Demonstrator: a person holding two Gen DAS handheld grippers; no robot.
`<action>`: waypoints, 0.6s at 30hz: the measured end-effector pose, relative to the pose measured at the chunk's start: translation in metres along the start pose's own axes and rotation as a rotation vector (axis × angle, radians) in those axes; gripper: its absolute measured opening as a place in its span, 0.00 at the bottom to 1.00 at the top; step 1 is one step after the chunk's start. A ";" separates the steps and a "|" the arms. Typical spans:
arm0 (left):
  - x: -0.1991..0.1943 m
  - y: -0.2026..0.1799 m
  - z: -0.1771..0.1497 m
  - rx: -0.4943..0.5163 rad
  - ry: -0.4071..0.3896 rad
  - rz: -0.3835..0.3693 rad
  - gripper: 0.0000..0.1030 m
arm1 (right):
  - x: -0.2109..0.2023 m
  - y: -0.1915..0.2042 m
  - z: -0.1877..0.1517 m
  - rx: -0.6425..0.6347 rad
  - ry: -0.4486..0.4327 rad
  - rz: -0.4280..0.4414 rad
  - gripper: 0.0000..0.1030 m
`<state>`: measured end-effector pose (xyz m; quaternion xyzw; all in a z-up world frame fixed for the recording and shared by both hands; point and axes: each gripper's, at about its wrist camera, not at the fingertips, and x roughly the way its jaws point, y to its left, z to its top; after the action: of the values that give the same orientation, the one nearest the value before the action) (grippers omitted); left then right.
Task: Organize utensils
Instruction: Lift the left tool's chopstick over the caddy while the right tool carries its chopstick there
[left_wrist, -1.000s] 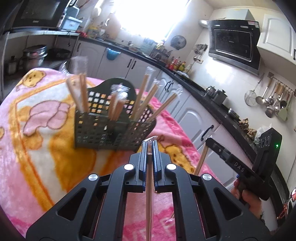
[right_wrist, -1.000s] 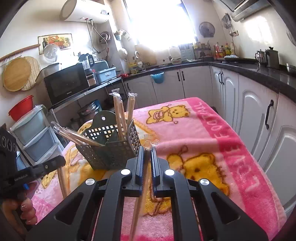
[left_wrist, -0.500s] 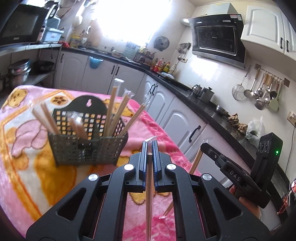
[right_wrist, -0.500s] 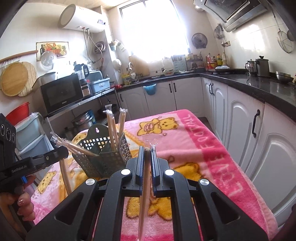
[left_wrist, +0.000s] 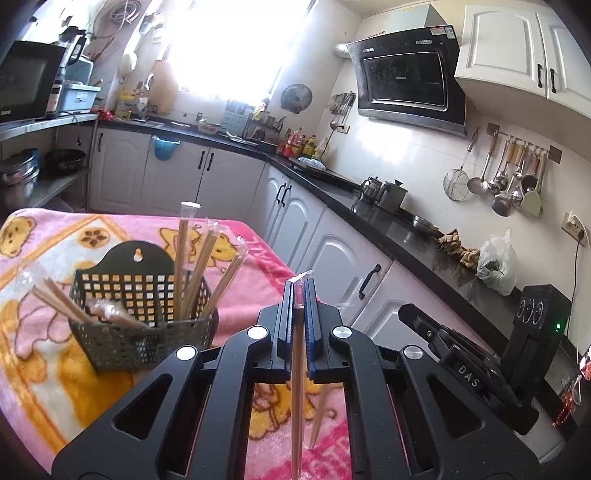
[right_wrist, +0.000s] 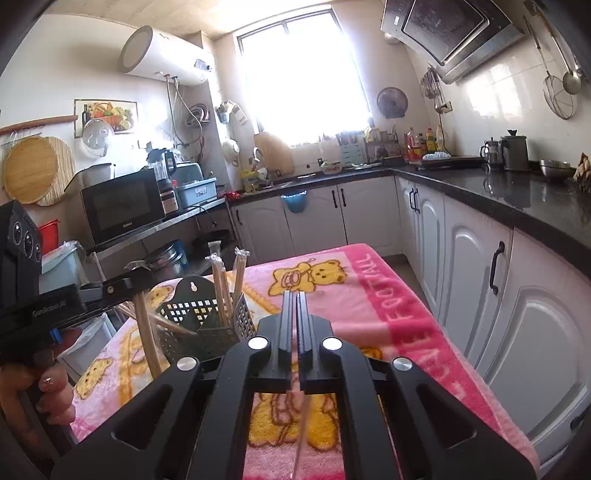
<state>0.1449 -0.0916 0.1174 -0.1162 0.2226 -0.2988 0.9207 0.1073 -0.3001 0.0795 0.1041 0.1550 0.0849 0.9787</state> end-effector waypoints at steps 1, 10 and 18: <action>0.001 0.000 0.001 0.002 -0.001 -0.001 0.03 | 0.000 0.000 0.001 0.002 0.000 0.002 0.01; 0.003 0.000 0.018 0.013 -0.022 0.018 0.03 | 0.011 -0.004 0.014 0.001 0.017 0.078 0.01; 0.000 0.000 0.040 0.035 -0.058 0.030 0.03 | 0.074 -0.033 -0.008 0.033 0.229 0.031 0.01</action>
<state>0.1642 -0.0888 0.1525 -0.1054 0.1924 -0.2855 0.9329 0.1784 -0.3157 0.0439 0.1122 0.2655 0.1086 0.9514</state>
